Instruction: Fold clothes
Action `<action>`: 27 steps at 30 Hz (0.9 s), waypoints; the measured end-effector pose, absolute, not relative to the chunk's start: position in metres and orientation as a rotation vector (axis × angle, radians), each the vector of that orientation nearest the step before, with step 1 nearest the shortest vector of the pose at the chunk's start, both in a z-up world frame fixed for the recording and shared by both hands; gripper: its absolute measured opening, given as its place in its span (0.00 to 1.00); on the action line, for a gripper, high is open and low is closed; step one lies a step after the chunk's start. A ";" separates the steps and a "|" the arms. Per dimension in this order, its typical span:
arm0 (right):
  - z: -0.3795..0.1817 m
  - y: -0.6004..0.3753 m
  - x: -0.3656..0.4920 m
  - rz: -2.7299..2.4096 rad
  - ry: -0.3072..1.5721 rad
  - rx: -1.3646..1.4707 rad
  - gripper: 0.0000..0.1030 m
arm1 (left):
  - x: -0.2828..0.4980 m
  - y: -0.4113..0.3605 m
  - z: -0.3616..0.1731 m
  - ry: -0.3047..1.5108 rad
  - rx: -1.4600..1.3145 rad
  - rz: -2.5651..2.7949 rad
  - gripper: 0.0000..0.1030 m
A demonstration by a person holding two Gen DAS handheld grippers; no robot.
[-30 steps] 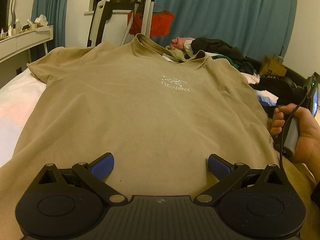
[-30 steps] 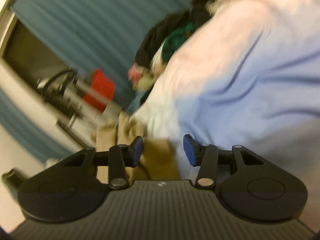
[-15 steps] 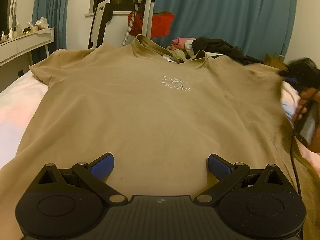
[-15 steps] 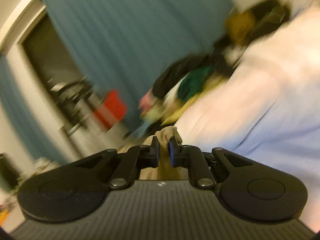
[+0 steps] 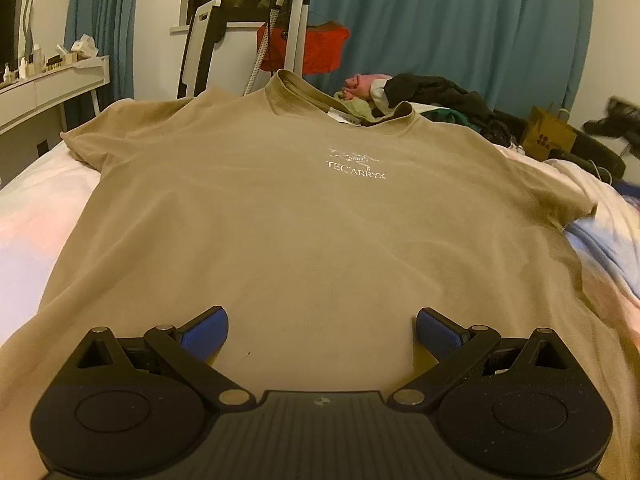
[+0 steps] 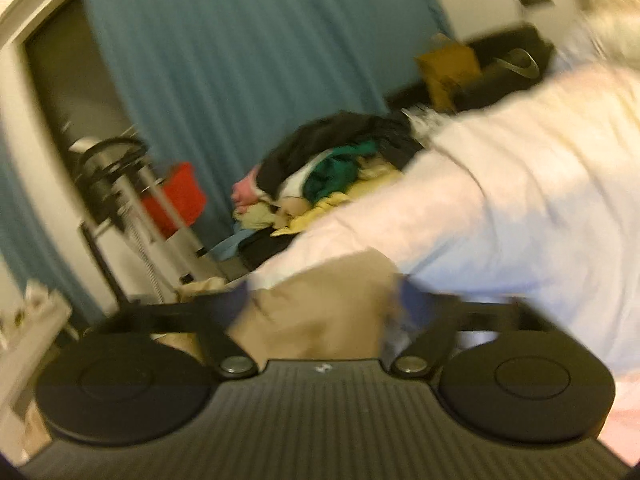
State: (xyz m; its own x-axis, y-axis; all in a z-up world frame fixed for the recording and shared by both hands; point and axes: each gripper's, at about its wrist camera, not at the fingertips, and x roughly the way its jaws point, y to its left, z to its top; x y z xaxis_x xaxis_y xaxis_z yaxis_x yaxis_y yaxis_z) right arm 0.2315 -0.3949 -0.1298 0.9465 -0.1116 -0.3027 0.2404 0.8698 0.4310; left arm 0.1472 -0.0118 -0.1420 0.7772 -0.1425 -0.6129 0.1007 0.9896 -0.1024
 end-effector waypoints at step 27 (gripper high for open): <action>-0.089 -0.429 0.086 -0.281 0.299 0.631 0.92 | 0.150 -0.193 -0.136 0.494 0.555 -0.333 0.99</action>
State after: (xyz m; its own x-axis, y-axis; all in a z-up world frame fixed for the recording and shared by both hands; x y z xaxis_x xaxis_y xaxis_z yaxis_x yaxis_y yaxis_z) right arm 0.0862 -0.4290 -0.0890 0.9199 -0.1654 -0.3557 0.3450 0.7725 0.5331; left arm 0.1504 -0.1929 -0.1357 0.8322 -0.1677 -0.5284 0.4269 0.8021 0.4177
